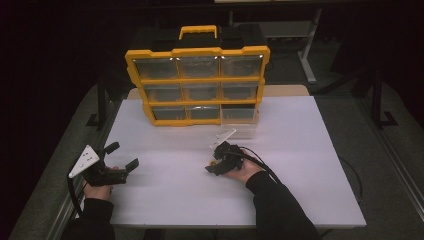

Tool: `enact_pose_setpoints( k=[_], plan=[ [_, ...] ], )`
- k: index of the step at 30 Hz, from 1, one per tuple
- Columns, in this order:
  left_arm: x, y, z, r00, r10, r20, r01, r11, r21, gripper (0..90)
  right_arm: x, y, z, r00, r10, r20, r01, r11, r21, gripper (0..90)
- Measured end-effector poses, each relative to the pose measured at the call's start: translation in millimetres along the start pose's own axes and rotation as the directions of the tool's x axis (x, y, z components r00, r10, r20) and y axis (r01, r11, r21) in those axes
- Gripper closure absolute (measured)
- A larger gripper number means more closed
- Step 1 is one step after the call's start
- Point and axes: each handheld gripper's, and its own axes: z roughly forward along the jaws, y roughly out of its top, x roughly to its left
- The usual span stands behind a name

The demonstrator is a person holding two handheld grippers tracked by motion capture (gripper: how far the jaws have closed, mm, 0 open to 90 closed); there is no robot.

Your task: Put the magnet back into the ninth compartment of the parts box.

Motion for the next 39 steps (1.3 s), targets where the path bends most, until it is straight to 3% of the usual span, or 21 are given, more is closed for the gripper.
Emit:
enact_pose_setpoints(
  k=[6,17,39],
  plan=[
    [0.0,0.1,-0.1,1.0,0.001,0.0,-0.001,1.0,-0.002,0.0,0.7,0.3,-0.9,0.9999,-0.008,0.013,0.008,1.0,0.0,59.9],
    [-0.2,-0.1,0.0,1.0,0.0,0.001,0.0,1.0,-0.001,0.0,-0.5,1.5,-6.5,0.9996,0.018,0.023,-0.018,1.0,-0.019,60.5],
    [0.2,-0.1,-0.2,1.0,-0.004,-0.002,0.004,1.0,-0.001,0.0,-15.1,12.3,-59.0,0.9964,0.077,0.034,-0.072,0.988,-0.135,60.8]
  ],
)
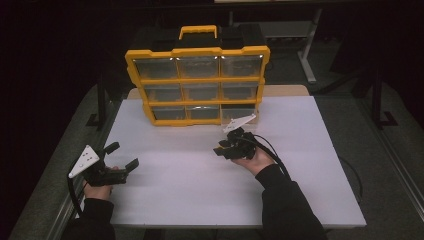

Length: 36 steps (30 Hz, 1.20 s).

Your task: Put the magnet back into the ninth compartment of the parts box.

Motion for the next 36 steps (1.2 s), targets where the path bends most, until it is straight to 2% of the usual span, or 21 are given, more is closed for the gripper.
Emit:
enact_pose_setpoints(
  k=[5,14,36],
  plan=[
    [0.5,-0.1,0.6,1.0,0.0,-0.002,0.0,1.0,-0.001,0.0,-0.3,2.5,-3.9,1.0,0.009,0.002,-0.009,1.0,-0.002,60.8],
    [0.4,0.2,0.4,1.0,-0.002,-0.001,0.002,1.0,-0.005,0.0,-0.4,16.3,-12.7,0.9998,-0.008,0.018,0.008,1.0,0.008,60.8],
    [-0.3,-0.4,3.1,1.0,-0.001,0.007,0.001,1.0,0.0,0.0,-18.2,33.6,-27.2,0.9983,0.019,0.055,-0.019,1.0,0.008,60.8]
  ],
)
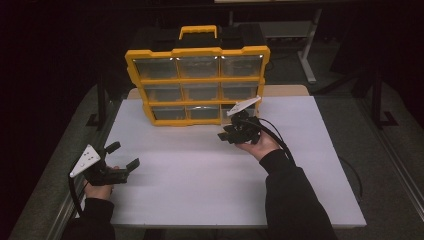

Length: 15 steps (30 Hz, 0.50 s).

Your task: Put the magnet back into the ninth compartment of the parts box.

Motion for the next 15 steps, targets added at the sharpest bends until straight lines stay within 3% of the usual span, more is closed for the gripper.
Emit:
enact_pose_setpoints(
  k=[15],
  plan=[
    [1.2,0.0,-0.5,1.0,-0.01,0.001,0.01,1.0,-0.001,0.0,-7.8,13.7,-9.9,0.9998,0.002,0.022,-0.002,1.0,0.01,60.8]
  ],
)
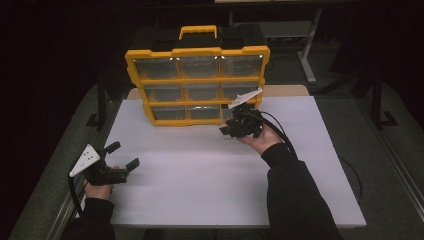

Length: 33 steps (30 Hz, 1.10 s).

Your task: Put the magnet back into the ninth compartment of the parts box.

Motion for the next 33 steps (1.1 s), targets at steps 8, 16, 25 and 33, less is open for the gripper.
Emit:
enact_pose_setpoints(
  k=[8,16,25,33],
  plan=[
    [0.2,-0.1,0.0,1.0,-0.003,0.0,0.003,1.0,-0.002,0.0,-6.5,8.2,-2.2,0.9998,-0.001,0.019,0.001,1.0,0.01,60.8],
    [0.6,-0.1,0.0,1.0,-0.003,0.0,0.003,1.0,-0.002,0.0,-17.8,15.1,-2.9,0.9988,0.019,0.046,-0.019,1.0,0.016,60.8],
    [0.9,-0.2,0.1,1.0,-0.004,0.0,0.004,1.0,-0.003,0.0,-37.7,19.2,-1.4,0.9946,0.07,0.076,-0.072,0.997,0.02,60.8],
    [1.2,-0.3,0.2,1.0,-0.003,0.0,0.003,1.0,-0.002,0.0,-52.3,15.2,0.0,0.9868,0.129,0.098,-0.131,0.991,0.017,60.7]
  ],
)
